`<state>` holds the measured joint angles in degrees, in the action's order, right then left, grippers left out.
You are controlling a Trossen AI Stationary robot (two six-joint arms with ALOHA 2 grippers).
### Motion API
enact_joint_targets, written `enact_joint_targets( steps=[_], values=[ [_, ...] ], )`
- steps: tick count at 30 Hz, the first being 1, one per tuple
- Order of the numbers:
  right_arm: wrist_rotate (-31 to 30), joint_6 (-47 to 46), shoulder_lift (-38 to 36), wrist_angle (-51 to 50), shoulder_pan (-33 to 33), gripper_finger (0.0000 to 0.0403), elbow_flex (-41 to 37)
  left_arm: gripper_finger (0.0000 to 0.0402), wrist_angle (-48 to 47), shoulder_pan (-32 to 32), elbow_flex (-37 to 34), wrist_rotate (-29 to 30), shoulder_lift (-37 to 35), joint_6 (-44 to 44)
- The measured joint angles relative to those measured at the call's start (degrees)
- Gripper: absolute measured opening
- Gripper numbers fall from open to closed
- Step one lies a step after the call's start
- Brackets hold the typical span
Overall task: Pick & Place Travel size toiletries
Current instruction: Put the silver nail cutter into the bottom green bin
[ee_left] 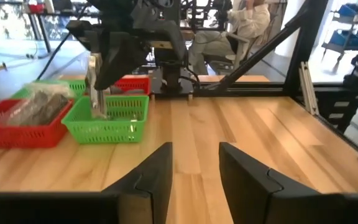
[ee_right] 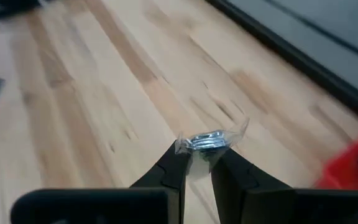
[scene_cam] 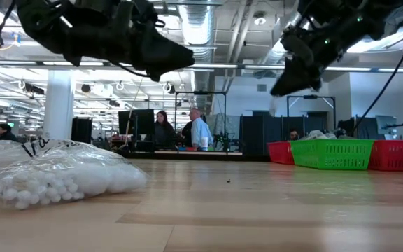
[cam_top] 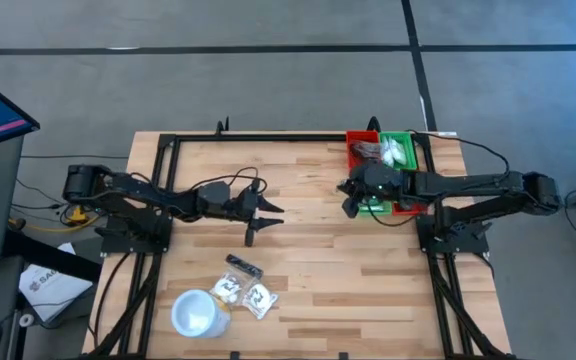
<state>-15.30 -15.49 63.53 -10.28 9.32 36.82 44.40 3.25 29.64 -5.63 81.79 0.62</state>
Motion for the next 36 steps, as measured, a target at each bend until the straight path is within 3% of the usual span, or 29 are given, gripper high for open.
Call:
enact_joint_targets(
  steps=[15,29,36],
  values=[
    [0.37,-8.49,-0.92,-18.12,3.46,0.0040,0.06,0.0117,-0.11,0.00,-3.94,-0.20,-1.22,-5.66],
    [0.54,-15.54,-7.26,-30.23,3.60,0.0040,0.09,0.0116,-2.72,-2.25,-4.19,-0.77,-1.19,-5.66],
    [0.84,-16.52,-3.85,-31.35,3.54,0.0074,0.07,0.0116,-3.63,-4.04,-4.19,-0.70,-1.19,-5.66]
  ],
)
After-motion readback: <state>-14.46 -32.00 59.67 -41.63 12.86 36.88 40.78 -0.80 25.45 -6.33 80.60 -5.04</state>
